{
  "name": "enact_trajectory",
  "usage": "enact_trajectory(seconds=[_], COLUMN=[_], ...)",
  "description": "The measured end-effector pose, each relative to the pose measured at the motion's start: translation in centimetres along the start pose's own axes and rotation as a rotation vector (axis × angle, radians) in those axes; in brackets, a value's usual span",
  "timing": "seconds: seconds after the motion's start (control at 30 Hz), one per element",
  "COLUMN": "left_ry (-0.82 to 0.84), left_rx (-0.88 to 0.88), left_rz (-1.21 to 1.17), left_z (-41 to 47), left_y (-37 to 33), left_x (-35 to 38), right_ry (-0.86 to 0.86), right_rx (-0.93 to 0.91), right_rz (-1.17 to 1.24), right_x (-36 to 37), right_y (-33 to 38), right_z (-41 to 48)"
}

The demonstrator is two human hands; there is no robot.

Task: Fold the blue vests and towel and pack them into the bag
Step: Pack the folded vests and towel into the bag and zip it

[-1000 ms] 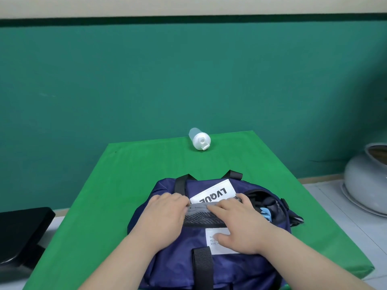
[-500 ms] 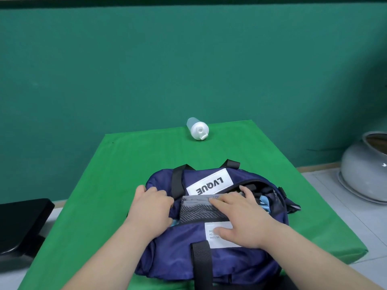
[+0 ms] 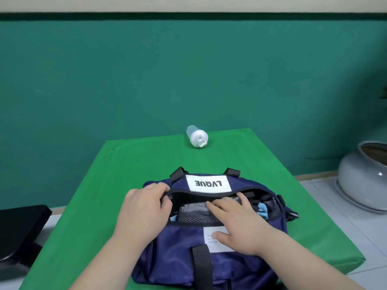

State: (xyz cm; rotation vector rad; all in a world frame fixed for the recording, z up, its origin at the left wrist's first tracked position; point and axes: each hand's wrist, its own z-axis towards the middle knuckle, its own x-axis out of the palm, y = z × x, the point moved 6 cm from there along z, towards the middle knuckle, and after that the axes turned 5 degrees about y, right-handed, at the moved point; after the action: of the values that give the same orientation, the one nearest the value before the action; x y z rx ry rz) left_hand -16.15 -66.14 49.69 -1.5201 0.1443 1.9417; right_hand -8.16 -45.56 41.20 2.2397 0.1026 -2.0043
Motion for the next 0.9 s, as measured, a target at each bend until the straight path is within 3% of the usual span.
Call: enact_trajectory(seconds=[0.3, 0.5, 0.9], left_ry=[0.083, 0.080, 0.273], left_rx=[0.039, 0.055, 0.064], left_rz=[0.230, 0.145, 0.174], left_z=[-3.1, -1.9, 14.7], left_y=[1.6, -0.4, -1.3], left_x=[1.8, 1.8, 6.8], right_ry=[-0.331, -0.484, -0.209], right_rx=[-0.016, 0.089, 0.231], right_rz=[0.040, 0.256, 0.340], right_x=[-0.9, -5.3, -8.5], right_y=[-1.9, -4.7, -13.1], right_z=[-3.5, -3.1, 18.2])
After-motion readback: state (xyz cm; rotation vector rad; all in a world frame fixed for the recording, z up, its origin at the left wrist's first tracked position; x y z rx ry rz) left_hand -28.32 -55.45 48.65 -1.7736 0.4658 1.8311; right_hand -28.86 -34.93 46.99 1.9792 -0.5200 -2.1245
